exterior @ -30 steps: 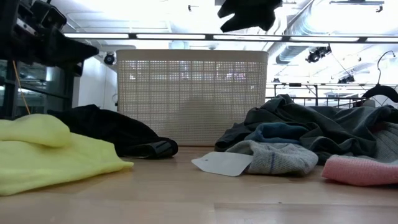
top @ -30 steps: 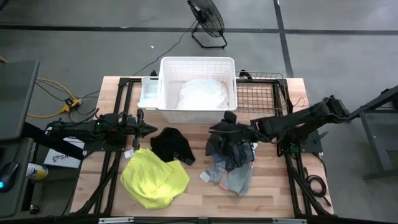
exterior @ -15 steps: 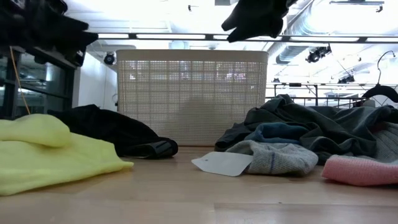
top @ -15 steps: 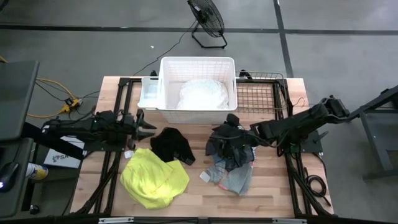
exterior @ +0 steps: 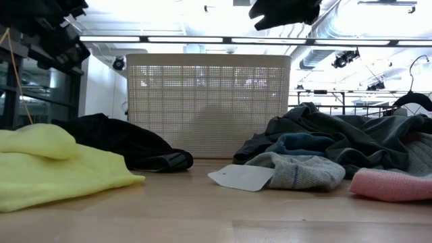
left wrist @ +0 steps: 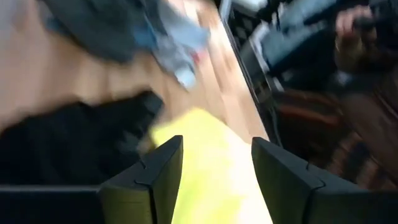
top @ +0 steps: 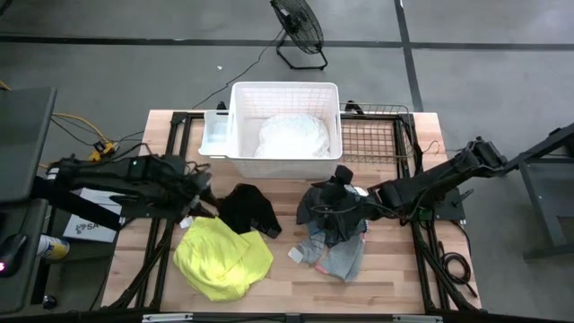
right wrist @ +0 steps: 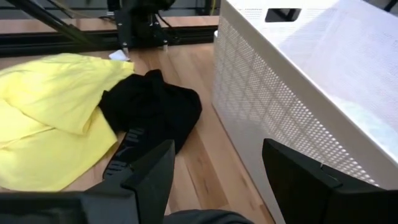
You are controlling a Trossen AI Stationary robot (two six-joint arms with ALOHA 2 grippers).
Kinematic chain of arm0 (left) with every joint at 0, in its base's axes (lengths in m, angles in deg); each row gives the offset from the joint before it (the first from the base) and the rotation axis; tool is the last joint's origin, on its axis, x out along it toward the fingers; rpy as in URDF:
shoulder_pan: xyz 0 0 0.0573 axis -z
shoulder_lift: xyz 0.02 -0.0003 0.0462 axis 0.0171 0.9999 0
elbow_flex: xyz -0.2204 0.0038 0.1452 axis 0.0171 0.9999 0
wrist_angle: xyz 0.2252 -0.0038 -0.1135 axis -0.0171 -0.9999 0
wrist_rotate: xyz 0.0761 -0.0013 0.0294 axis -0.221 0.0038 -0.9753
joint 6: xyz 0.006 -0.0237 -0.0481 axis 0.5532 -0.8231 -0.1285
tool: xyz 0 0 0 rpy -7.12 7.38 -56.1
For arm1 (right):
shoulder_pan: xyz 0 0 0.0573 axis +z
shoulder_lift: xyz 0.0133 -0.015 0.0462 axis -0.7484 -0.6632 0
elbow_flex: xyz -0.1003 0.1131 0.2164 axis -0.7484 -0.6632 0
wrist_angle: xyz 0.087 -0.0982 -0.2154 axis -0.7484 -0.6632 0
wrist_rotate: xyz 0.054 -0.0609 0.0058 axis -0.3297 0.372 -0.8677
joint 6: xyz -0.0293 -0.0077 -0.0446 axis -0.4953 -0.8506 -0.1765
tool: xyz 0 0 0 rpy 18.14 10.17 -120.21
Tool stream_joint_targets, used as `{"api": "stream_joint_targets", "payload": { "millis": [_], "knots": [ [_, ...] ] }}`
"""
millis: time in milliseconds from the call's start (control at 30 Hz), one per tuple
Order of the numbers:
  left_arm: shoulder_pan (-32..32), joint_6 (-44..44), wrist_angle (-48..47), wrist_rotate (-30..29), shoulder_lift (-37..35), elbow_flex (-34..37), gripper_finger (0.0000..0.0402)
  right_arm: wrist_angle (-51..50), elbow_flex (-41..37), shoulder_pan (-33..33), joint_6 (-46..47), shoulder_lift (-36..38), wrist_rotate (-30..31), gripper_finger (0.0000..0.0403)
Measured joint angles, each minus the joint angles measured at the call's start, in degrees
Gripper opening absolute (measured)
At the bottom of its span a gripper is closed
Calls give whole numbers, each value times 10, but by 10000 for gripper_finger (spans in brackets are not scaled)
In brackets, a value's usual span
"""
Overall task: Pick & Place Cloths
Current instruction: Put the yellow shirt into the laundry organizer
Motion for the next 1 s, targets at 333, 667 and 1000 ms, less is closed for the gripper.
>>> {"api": "stream_joint_targets", "payload": {
  "millis": [333,667,1000],
  "knots": [
    [206,-127,-14,1,173,-80,170,-6,0,23,23,0,34,235],
    [389,-177,-38,-85,334,-185,170,0,0,47,44,0,26,235],
    [444,-197,-58,-91,415,-202,170,-6,0,65,41,0,23,235]
  ]
}}
